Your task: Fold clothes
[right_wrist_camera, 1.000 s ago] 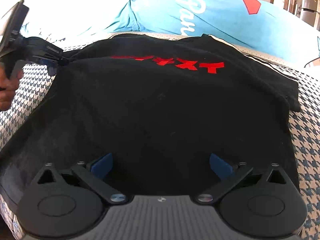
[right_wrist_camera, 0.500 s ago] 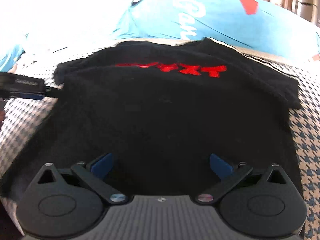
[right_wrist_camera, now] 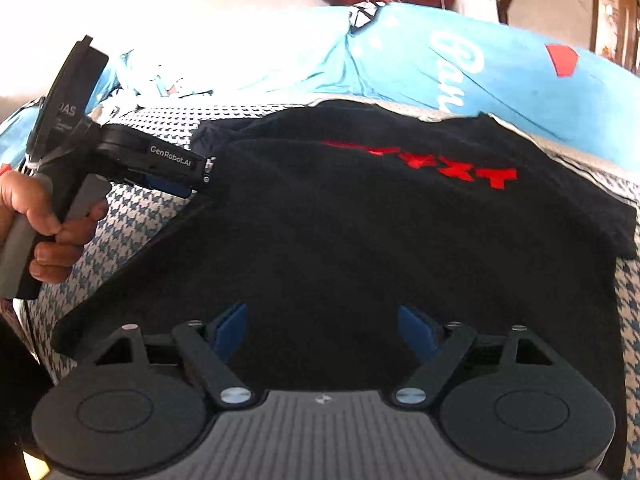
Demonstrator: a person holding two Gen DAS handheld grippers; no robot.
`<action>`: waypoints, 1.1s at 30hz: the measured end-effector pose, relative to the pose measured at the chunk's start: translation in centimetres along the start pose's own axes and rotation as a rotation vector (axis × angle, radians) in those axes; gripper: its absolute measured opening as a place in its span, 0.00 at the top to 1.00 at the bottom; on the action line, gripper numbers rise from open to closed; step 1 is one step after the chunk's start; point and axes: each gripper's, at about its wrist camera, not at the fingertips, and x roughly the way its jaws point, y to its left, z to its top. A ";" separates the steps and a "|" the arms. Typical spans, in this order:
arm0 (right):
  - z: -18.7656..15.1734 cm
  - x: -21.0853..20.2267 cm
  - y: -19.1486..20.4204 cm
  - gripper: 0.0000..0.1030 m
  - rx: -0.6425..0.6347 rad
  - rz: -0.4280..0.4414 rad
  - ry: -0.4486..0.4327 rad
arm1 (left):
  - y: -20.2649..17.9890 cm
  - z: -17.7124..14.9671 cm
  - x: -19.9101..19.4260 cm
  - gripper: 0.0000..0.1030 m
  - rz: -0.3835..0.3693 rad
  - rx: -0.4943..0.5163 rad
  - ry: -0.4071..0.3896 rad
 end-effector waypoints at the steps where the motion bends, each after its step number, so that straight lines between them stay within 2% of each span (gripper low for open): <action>1: 0.0 0.1 -0.2 0.21 0.012 0.005 0.003 | -0.1 0.1 0.3 0.58 0.006 0.005 0.001; 10: -0.1 0.1 -0.2 0.21 0.007 0.033 0.010 | -1.1 0.8 1.2 0.58 0.002 0.072 -0.020; 11: -0.1 0.1 0.0 0.21 0.002 0.041 0.010 | -1.3 0.8 1.3 0.60 0.011 0.087 -0.022; 13: -0.1 0.1 0.4 0.21 -0.014 0.056 0.010 | -1.7 0.9 1.3 0.72 0.024 0.113 -0.025; 17: -0.2 0.2 1.0 0.21 -0.032 0.068 0.013 | -1.5 1.1 1.3 0.90 0.020 0.122 -0.027; 25: -0.1 0.0 1.3 0.21 -0.021 0.096 0.002 | -2.0 0.8 0.8 0.93 0.121 0.165 -0.073; 28: 0.1 -0.3 1.7 0.21 -0.026 0.152 -0.020 | -2.0 0.9 1.3 0.93 0.143 0.180 -0.069; 33: -0.1 -0.9 4.3 0.21 -0.096 0.314 -0.038 | -1.2 1.3 2.0 0.93 0.149 0.186 -0.056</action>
